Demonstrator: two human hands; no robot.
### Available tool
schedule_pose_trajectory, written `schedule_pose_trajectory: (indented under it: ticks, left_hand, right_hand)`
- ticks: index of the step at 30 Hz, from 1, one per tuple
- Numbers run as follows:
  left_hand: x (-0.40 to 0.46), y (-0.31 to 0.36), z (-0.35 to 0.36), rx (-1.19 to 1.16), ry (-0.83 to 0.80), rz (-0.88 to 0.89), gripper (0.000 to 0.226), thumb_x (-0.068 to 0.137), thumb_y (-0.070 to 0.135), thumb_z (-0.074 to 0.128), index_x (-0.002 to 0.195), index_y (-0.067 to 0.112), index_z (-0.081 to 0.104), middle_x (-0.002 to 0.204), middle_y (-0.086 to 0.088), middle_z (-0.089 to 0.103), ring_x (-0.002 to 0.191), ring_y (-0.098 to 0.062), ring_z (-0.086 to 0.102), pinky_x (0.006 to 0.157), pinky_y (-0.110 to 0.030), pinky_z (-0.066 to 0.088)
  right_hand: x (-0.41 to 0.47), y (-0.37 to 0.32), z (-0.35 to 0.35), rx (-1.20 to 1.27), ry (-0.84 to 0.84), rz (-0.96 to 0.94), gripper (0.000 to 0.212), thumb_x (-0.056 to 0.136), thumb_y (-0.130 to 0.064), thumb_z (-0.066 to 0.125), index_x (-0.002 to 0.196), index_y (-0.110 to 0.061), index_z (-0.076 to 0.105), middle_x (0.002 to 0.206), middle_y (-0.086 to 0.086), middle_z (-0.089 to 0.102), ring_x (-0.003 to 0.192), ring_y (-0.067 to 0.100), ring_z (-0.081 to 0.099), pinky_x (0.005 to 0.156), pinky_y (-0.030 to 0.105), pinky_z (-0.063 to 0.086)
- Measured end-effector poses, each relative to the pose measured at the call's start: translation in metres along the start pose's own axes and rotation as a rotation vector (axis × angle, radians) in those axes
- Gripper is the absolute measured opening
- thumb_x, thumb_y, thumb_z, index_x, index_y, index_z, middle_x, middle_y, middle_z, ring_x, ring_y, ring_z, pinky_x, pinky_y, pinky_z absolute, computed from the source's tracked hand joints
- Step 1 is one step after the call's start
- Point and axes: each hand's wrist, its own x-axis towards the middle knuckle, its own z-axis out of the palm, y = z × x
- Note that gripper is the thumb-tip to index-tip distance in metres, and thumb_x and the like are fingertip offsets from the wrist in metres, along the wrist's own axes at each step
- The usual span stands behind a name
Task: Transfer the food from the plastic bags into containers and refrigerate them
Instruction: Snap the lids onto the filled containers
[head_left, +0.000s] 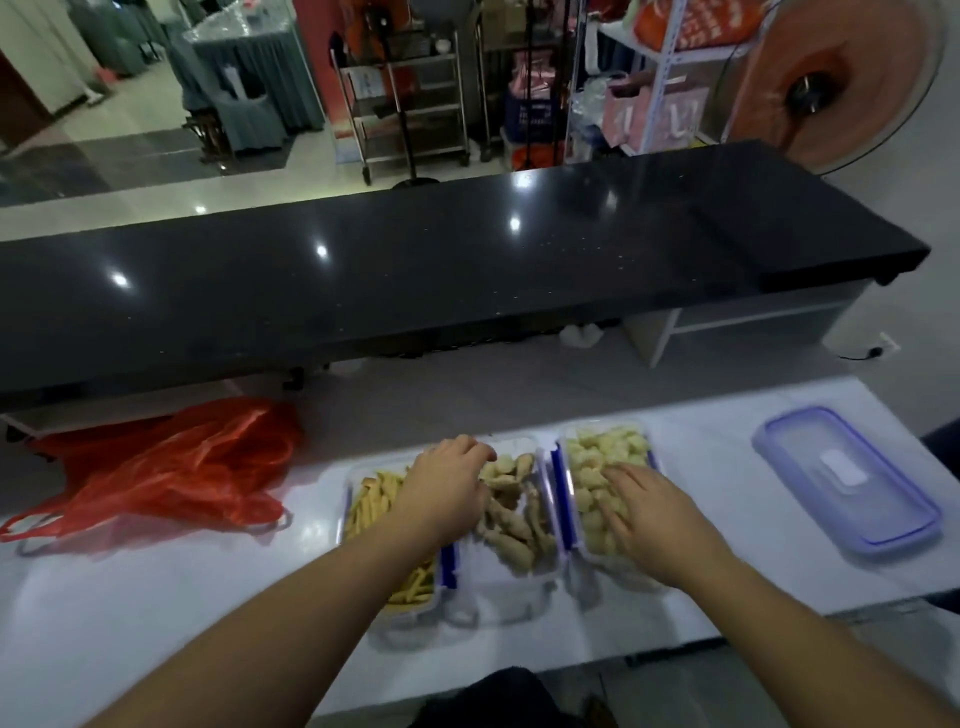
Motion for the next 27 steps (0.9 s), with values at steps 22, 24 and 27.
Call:
schedule_pose_trajectory:
  ticks: [22, 24, 27]
  left_hand:
    - [0.04, 0.162, 0.079, -0.002, -0.123, 0.052, 0.066, 0.106, 0.054, 0.04, 0.164, 0.033, 0.018, 0.174, 0.005, 0.007, 0.16, -0.018, 0.013, 0.128, -0.04, 0.016]
    - [0.049, 0.168, 0.081, -0.006, -0.13, 0.04, 0.067, 0.106, 0.054, 0.037, 0.165, 0.032, 0.014, 0.175, 0.006, 0.006, 0.16, -0.018, 0.009, 0.13, -0.043, 0.015]
    - [0.064, 0.175, 0.084, 0.012, -0.156, 0.058, 0.068, 0.107, 0.051, 0.036, 0.167, 0.03, 0.01, 0.175, 0.007, 0.004, 0.161, -0.016, 0.006, 0.129, -0.042, 0.01]
  right_hand:
    - [-0.05, 0.2, 0.004, 0.032, 0.131, 0.416, 0.048, 0.092, -0.024, 0.065, 0.135, -0.003, 0.057, 0.134, 0.018, 0.059, 0.123, 0.038, 0.052, 0.095, 0.049, 0.047]
    - [-0.051, 0.218, 0.002, -0.018, 0.133, 0.467, 0.047, 0.088, -0.022, 0.069, 0.129, -0.001, 0.059, 0.127, 0.021, 0.061, 0.117, 0.041, 0.054, 0.091, 0.049, 0.048]
    - [-0.051, 0.238, 0.0, -0.111, 0.1, 0.508, 0.038, 0.087, -0.02, 0.071, 0.118, -0.001, 0.062, 0.115, 0.021, 0.063, 0.105, 0.039, 0.057, 0.083, 0.047, 0.05]
